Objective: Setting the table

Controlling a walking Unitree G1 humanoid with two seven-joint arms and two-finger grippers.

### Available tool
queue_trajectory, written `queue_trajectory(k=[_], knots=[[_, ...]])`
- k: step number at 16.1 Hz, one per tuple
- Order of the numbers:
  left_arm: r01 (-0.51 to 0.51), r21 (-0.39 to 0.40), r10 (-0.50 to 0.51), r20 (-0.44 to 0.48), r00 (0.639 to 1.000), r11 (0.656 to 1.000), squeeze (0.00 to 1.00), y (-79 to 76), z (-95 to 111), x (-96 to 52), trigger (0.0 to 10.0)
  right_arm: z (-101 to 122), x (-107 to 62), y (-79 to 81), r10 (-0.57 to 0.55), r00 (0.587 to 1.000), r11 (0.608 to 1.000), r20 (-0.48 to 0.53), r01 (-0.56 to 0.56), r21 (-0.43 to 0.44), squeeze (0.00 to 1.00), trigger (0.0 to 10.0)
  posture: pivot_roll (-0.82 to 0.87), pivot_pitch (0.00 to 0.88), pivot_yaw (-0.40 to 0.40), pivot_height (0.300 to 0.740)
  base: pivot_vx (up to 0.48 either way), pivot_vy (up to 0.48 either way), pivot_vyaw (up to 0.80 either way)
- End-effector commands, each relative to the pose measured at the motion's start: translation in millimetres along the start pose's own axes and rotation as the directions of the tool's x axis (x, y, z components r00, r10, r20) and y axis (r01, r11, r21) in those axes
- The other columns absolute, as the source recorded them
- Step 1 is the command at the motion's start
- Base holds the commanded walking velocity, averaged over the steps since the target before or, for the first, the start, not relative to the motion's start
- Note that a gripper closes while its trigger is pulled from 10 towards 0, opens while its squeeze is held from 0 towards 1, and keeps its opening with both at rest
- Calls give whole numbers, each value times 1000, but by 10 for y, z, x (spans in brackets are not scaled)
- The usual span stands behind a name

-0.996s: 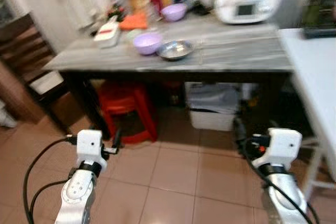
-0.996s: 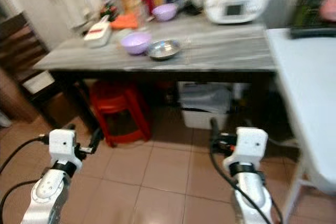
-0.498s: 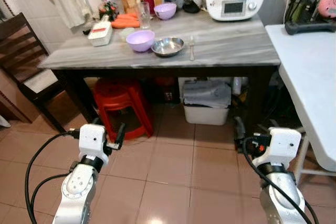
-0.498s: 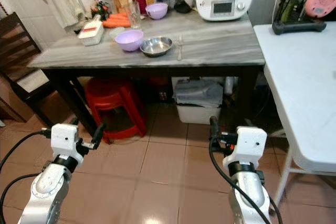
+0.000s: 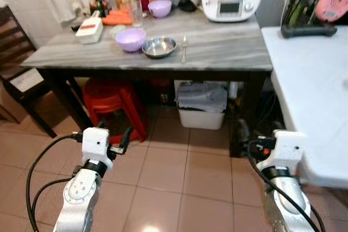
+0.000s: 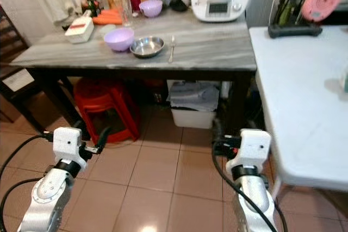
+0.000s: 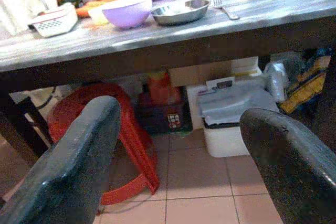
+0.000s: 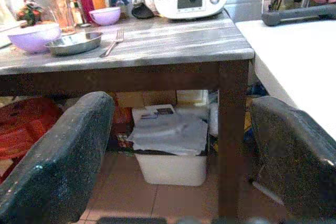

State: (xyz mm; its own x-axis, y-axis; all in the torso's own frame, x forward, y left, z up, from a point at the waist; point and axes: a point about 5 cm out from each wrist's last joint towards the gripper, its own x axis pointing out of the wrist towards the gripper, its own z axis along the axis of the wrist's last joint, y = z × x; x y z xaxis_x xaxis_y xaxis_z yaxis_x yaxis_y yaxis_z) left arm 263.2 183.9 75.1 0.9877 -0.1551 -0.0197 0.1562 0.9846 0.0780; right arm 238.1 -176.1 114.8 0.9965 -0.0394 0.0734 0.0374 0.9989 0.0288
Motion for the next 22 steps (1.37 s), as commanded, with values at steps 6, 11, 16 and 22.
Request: queue_trajectory(k=[6, 11, 16, 22], knots=[[23, -32, -22, 36, 999, 999, 0, -56, 102, 43, 10000, 29, 2, -48, -18, 1000, 1000, 8, 18, -5, 0, 10000, -109, 0, 122, 740, 0, -480, 0], [32, -38, -31, 31, 999, 999, 0, -78, 98, 39, 10000, 33, -2, -57, -20, 1000, 1000, 7, 20, -6, 0, 10000, -112, 1, 123, 740, 0, -480, -380], [39, -42, -37, 29, 999, 998, 0, -98, 96, 39, 10000, 29, -6, -58, -17, 1000, 1000, 3, 17, -7, 0, 10000, -113, 5, 120, 740, 0, -480, 0], [36, -48, -35, 22, 999, 998, 0, -107, 80, 44, 10000, 26, 2, -44, -15, 1000, 1000, 3, 15, -4, 0, 10000, -110, 5, 123, 740, 0, -222, 0]])
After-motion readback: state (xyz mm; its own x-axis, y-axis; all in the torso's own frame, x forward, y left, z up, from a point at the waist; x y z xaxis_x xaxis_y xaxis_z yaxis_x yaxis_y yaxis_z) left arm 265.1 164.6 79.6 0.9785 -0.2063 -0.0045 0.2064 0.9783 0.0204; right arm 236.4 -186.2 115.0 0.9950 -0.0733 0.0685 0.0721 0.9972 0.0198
